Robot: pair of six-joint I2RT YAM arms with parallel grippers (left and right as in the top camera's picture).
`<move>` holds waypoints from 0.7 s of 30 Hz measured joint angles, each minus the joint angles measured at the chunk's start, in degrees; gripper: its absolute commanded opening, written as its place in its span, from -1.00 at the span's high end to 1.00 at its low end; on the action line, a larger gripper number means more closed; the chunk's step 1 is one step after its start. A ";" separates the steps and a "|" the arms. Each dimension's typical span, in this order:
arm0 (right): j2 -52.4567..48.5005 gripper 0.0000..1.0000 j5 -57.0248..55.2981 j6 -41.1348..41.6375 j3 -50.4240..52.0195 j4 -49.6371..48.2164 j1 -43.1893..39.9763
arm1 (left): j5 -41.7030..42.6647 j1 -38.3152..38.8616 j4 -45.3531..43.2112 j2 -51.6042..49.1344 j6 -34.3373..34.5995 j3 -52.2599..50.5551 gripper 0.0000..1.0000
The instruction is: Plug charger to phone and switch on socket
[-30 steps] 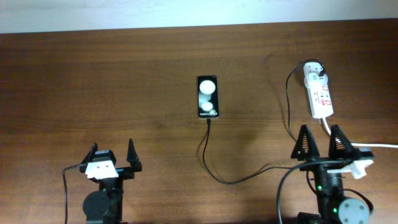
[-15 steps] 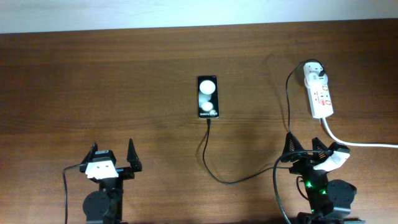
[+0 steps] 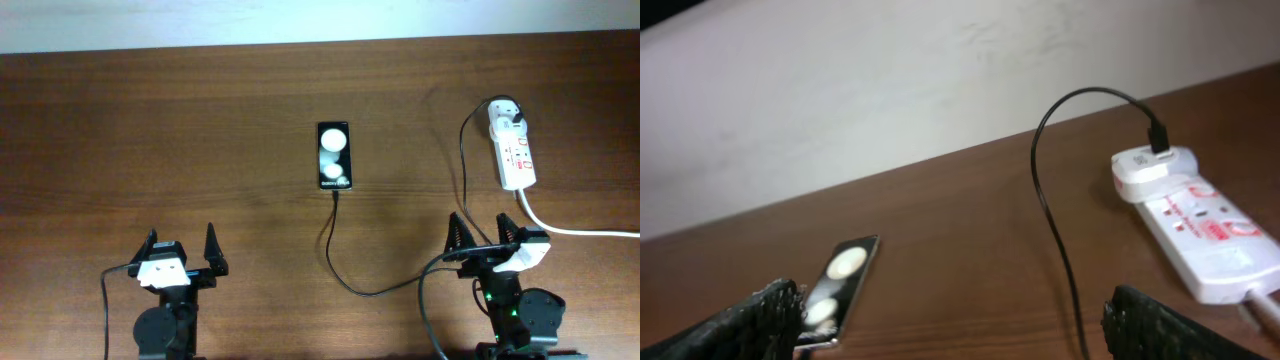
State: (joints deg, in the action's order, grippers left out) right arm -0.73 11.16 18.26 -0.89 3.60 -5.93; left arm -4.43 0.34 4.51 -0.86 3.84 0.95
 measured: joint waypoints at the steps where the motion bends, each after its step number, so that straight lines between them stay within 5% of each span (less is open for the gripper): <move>1: 0.00 -0.97 -0.17 -4.02 0.00 0.00 0.17 | 0.00 -0.02 0.00 0.00 0.00 0.00 -0.98; 4: 0.00 -0.97 -0.61 -16.87 0.00 0.00 2.99 | 0.00 0.00 0.00 0.00 0.00 0.00 -0.98; 7: 0.00 -0.97 -0.81 -20.65 0.00 0.00 3.10 | 0.00 0.00 0.00 0.00 0.00 0.00 -0.98; 21: 0.00 -0.97 -0.79 -23.41 0.00 0.00 3.10 | 0.00 0.00 0.00 0.00 0.00 0.00 -0.98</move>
State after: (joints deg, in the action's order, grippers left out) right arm -0.73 10.37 -5.15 -0.89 3.60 -2.83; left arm -4.43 0.34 4.51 -0.86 3.84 0.95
